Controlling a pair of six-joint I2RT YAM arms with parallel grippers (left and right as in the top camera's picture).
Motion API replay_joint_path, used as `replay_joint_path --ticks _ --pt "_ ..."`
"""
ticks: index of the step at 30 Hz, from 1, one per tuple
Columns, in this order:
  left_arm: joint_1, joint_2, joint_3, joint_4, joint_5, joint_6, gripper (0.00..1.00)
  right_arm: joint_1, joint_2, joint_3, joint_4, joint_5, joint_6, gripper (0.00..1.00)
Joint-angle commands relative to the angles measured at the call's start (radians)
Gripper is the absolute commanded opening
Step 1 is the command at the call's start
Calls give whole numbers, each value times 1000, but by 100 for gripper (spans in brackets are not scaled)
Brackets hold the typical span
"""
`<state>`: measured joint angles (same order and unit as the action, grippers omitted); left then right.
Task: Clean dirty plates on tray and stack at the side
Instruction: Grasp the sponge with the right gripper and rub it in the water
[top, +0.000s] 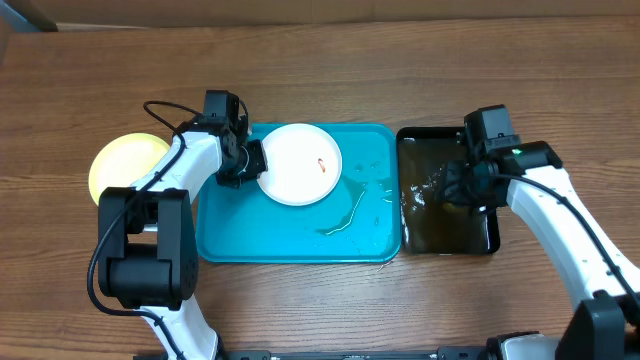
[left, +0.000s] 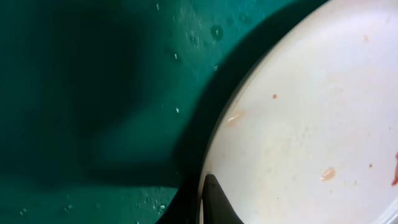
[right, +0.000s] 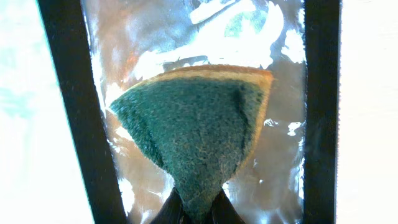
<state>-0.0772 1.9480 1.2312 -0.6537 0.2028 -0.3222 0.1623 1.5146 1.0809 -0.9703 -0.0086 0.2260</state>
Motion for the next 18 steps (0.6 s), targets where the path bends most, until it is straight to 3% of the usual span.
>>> replay_joint_path --ticks 1,4,6,7,8,10,12,18 --pt "-2 21 -19 -65 40 -22 4 0 -9 23 -15 -19 5 4" --pt "-2 21 -19 -85 50 -21 5 0 -9 23 -11 -18 5 4" --pt "-2 21 -19 -64 49 -14 21 0 -9 27 -2 -18 6 4" --pt "-1 21 -19 -47 49 -14 34 0 -10 31 0 -14 6 4" --pt "-1 21 -19 -30 50 -14 36 0 -10 36 -1 -9 6 4" --pt "-1 21 -19 -5 50 -15 31 0 -10 46 -1 0 6 4" --pt "-2 21 -19 4 54 -15 4 0 -10 52 2 13 6 4" --pt "-4 21 -19 -101 105 -14 4 0 -9 53 18 39 -9 4"
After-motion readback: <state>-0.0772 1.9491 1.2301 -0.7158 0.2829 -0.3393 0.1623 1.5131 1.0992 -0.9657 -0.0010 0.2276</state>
